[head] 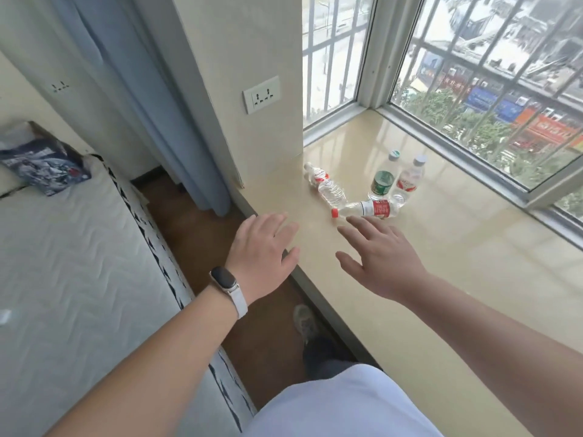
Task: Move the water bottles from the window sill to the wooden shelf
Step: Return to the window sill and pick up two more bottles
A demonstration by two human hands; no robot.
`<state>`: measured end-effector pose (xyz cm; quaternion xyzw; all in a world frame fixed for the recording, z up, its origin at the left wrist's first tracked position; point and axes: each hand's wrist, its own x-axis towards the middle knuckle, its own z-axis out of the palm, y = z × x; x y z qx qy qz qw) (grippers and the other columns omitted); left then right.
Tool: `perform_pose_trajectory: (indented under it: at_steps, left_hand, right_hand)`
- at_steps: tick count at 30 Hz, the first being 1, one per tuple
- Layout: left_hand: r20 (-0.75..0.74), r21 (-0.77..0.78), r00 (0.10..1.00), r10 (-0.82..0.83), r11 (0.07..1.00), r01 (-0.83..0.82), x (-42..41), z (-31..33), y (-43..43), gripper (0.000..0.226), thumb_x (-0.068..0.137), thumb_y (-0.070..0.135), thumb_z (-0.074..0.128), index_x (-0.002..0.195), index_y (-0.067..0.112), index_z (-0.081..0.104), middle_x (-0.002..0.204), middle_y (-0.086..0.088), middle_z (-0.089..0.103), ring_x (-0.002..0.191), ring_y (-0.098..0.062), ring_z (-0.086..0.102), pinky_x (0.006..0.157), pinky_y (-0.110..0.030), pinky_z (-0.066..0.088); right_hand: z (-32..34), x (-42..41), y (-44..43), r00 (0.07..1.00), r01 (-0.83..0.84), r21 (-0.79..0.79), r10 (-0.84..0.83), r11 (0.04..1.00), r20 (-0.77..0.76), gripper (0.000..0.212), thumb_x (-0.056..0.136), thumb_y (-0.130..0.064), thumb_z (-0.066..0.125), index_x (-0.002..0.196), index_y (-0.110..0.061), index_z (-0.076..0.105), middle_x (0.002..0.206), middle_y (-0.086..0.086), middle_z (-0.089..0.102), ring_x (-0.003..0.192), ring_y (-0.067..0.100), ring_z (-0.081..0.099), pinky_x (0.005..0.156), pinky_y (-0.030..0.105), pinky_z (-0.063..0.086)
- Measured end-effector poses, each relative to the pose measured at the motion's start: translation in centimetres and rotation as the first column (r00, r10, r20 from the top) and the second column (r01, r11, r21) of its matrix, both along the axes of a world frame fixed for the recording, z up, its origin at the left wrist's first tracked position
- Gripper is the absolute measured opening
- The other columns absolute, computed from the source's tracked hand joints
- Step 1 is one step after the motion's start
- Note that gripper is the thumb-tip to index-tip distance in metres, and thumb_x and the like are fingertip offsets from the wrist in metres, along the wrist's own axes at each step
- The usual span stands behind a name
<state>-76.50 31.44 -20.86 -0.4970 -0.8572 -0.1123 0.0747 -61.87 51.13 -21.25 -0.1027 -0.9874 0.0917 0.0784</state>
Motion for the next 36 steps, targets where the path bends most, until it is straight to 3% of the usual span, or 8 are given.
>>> perform_pose_trajectory:
  at_steps: [9,12,19,27,32,36]
  left_hand:
    - [0.007,-0.05,0.997,-0.08,0.996,0.08,-8.7,-2.1,11.8,0.038,0.085,0.03,0.064,0.117,0.011,0.069,0.123,-0.011,0.066,0.114,-0.033,0.061,0.096,-0.047,0.046]
    - [0.022,-0.055,0.996,-0.086,0.995,0.087,-11.2,-3.1,15.4,0.038,0.081,0.024,0.074,0.116,0.01,0.07,0.123,-0.013,0.066,0.113,-0.035,0.062,0.095,-0.048,0.047]
    - [0.158,-0.09,0.986,-0.049,0.994,0.064,-15.1,-6.7,21.2,0.036,0.084,0.026,0.067,0.117,0.01,0.069,0.126,-0.012,0.065,0.116,-0.034,0.06,0.092,-0.045,0.047]
    - [0.321,-0.171,0.945,0.066,0.985,-0.011,-18.2,-16.2,26.3,0.04,0.085,0.023,0.07,0.121,0.006,0.067,0.125,-0.014,0.065,0.115,-0.036,0.059,0.091,-0.044,0.048]
    - [0.474,-0.222,0.849,0.235,0.964,-0.144,-19.6,-21.9,28.7,0.043,0.092,0.031,0.06,0.131,0.013,0.059,0.129,-0.007,0.059,0.113,-0.032,0.053,0.091,-0.039,0.043]
    - [0.625,-0.29,0.652,0.43,0.903,-0.319,-20.7,-25.8,30.4,0.057,0.09,0.045,0.059,0.138,0.017,0.047,0.132,-0.003,0.049,0.122,-0.024,0.047,0.099,-0.038,0.041]
  right_hand:
    - [-4.6,-7.8,9.7,0.996,0.077,-0.118,-0.071,0.99,0.053,0.046,0.089,-0.043,0.058,0.123,-0.012,0.062,0.13,0.01,0.058,0.121,0.034,0.05,0.095,0.046,0.043]
    - [-5.9,-9.2,12.8,0.992,0.115,-0.136,-0.107,0.984,0.066,0.041,0.088,-0.04,0.061,0.118,-0.011,0.063,0.127,0.01,0.059,0.118,0.034,0.052,0.095,0.046,0.043]
    - [-9.6,-10.4,17.1,0.975,0.207,-0.16,-0.189,0.965,0.118,0.045,0.085,-0.036,0.068,0.119,-0.006,0.064,0.125,0.016,0.061,0.116,0.037,0.055,0.095,0.047,0.045]
    - [-16.7,-11.9,19.7,0.936,0.286,-0.158,-0.241,0.945,0.256,0.051,0.082,-0.038,0.069,0.121,-0.005,0.063,0.125,0.016,0.061,0.113,0.035,0.057,0.089,0.045,0.047]
    - [-21.3,-13.5,21.5,0.912,0.293,-0.137,-0.234,0.946,0.338,0.057,0.077,-0.037,0.072,0.124,-0.007,0.06,0.126,0.014,0.06,0.114,0.035,0.055,0.092,0.043,0.044]
    - [-24.2,-14.9,23.1,0.887,0.304,-0.119,-0.235,0.945,0.398,0.063,0.072,-0.033,0.076,0.127,-0.008,0.058,0.129,0.015,0.058,0.116,0.036,0.054,0.095,0.044,0.043]
